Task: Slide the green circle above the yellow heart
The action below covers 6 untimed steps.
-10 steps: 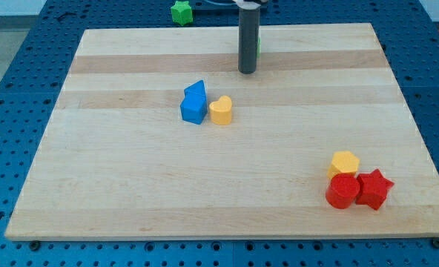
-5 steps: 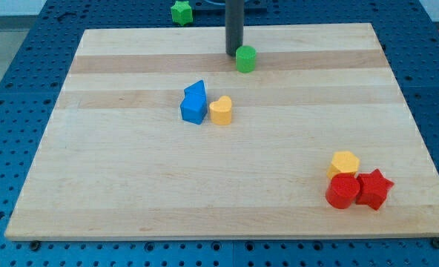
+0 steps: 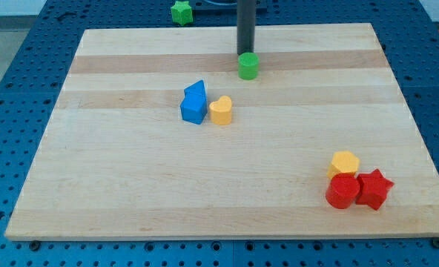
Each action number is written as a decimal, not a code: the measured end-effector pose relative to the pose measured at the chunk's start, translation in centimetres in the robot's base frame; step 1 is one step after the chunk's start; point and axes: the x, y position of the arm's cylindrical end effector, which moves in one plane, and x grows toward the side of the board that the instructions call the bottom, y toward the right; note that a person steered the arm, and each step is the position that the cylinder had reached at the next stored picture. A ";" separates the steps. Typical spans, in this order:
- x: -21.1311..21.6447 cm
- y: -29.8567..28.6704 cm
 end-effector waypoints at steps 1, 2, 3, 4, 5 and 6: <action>4.6 -1.5; 8.7 -2.3; 7.6 -1.2; 7.1 1.5; 15.6 1.4; 18.8 3.4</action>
